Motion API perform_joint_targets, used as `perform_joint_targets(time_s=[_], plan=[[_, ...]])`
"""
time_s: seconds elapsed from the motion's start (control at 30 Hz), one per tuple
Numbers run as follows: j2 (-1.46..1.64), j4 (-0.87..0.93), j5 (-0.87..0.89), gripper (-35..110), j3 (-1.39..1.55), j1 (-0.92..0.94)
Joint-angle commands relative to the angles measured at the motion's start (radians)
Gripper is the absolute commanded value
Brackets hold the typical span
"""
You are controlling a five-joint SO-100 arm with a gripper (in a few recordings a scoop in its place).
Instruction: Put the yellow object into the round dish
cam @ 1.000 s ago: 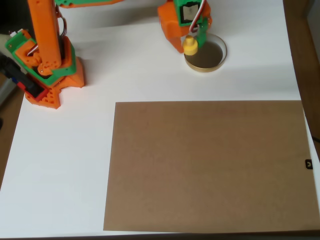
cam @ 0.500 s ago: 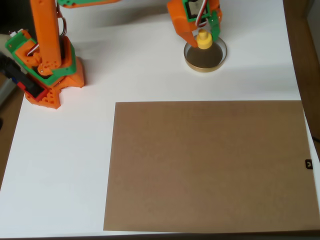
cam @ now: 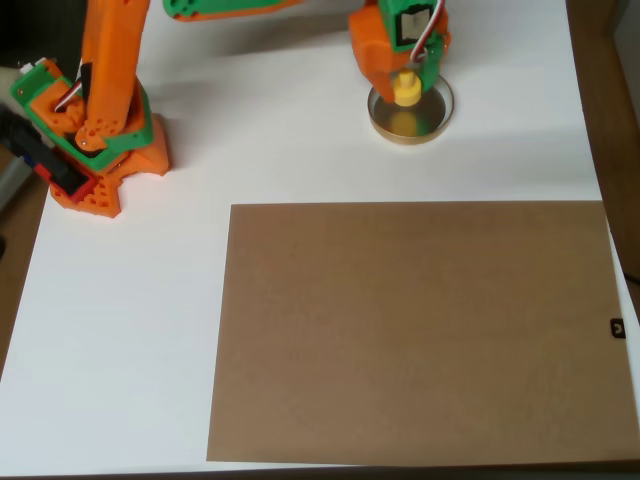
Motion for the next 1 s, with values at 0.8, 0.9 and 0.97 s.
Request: perform_joint_targets(time_s=[0.8,0.9,0.97], plan=[[0.216,0.092,-0.081,25,-0.021,0.011],[0.337,0.100,-0.133,25,0.074,0.029],[0.428,0.100,-0.167,25,0.161,0.043]])
